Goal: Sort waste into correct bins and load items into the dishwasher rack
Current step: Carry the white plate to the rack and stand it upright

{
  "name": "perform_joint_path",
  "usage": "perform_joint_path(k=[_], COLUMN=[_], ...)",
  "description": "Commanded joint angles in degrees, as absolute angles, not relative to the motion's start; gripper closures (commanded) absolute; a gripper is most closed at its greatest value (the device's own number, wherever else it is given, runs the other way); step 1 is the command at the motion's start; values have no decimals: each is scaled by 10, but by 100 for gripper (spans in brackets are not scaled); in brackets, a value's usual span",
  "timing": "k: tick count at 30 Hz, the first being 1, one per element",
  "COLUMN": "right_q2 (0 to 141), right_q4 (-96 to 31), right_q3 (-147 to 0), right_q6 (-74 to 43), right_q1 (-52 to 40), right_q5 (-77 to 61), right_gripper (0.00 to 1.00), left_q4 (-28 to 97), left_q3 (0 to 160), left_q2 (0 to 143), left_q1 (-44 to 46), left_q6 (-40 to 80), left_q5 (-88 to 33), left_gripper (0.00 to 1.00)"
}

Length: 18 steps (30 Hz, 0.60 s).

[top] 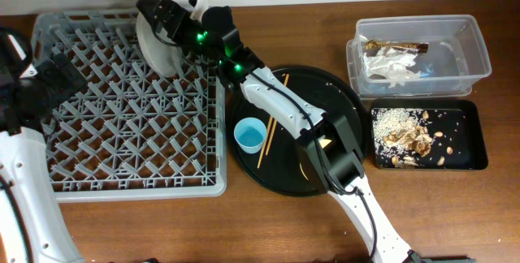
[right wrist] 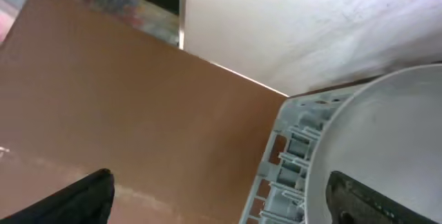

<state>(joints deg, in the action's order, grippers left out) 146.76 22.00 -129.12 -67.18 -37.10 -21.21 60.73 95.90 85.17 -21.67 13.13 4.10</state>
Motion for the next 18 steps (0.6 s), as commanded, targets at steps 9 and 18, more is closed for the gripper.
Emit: perform_joint_path(k=[9,18], right_q2=[1439,1438], right_q4=[-253,-966], right_q3=[-1592,-1700], right_q6=[-368,-234], right_q1=[-253,-140], right_q5=[-376,-25], right_gripper=[1,1], left_q4=[608,608], left_q3=[966,966], left_q2=[848,848], left_q1=[-220,-220], left_q6=[135,135], left_q5=[44,44], left_gripper=[1,1])
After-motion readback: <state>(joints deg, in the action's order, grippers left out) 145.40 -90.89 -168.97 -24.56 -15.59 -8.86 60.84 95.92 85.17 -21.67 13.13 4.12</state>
